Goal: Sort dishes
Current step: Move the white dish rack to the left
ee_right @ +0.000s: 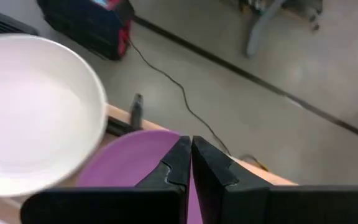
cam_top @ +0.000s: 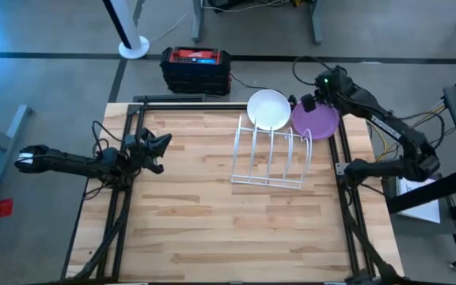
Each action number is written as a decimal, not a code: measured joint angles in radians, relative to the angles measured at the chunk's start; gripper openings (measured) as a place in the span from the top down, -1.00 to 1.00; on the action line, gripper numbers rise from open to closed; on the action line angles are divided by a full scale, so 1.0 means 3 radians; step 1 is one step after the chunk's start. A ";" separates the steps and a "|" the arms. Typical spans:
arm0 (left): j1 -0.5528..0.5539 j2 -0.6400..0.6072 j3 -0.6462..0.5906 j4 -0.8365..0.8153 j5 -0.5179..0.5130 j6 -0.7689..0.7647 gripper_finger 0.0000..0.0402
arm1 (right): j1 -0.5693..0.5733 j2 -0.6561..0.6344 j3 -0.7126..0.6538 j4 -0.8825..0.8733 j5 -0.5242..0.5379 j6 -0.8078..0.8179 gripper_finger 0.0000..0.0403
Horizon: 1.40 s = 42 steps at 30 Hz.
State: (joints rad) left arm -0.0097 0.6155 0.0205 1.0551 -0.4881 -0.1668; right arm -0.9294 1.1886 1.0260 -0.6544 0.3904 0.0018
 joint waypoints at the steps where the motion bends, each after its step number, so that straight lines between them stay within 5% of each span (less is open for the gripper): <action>1: 0.0000 0.0000 0.0000 -0.0001 0.0000 0.0000 1.00 | -0.0023 0.0071 0.0000 -0.0001 -0.0004 0.0013 0.96; 9: 0.0001 0.0022 0.0000 -0.0083 -0.0001 -0.0068 1.00 | -0.0151 0.0392 0.0000 -0.0037 -0.0202 -0.0068 0.96; 14: 0.0001 0.0281 0.0025 -0.0095 -0.0004 -0.0322 1.00 | -0.0148 0.0010 0.0000 0.0026 -0.0696 -0.0095 0.96; 18: 0.0001 0.0668 0.0287 -0.0109 -0.0004 -0.0365 1.00 | -0.0145 -0.0438 0.0001 -0.0098 -0.0741 -0.0094 0.96; 22: 0.0003 0.1201 0.0797 -0.0216 -0.0003 -0.0171 1.00 | -0.0146 -0.0756 0.0001 -0.0336 -0.1385 0.0187 0.96; 25: 0.0011 0.1616 0.1239 -0.0452 -0.0006 -0.0007 1.00 | -0.0117 -0.0879 0.0001 -0.0566 -0.1680 0.0296 0.96; 31: 0.0010 0.2184 0.1941 -0.1110 0.0004 0.0145 1.00 | -0.0085 -0.1120 -0.0006 -0.1045 -0.1683 0.0176 0.96; 37: 0.0019 0.2444 0.2450 -0.2054 0.0568 -0.0127 0.97 | -0.0079 -0.1493 -0.0027 -0.1448 -0.1959 0.0141 0.96; 42: 0.0022 0.2503 0.2885 -0.2913 0.0340 -0.0201 0.84 | -0.0079 -0.1769 -0.0090 -0.1561 -0.2237 0.0189 0.95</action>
State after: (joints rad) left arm -0.0031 1.3663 0.8861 0.1814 -0.3860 -0.2272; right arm -0.9531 0.6581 0.9988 -1.1228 -0.2806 0.0585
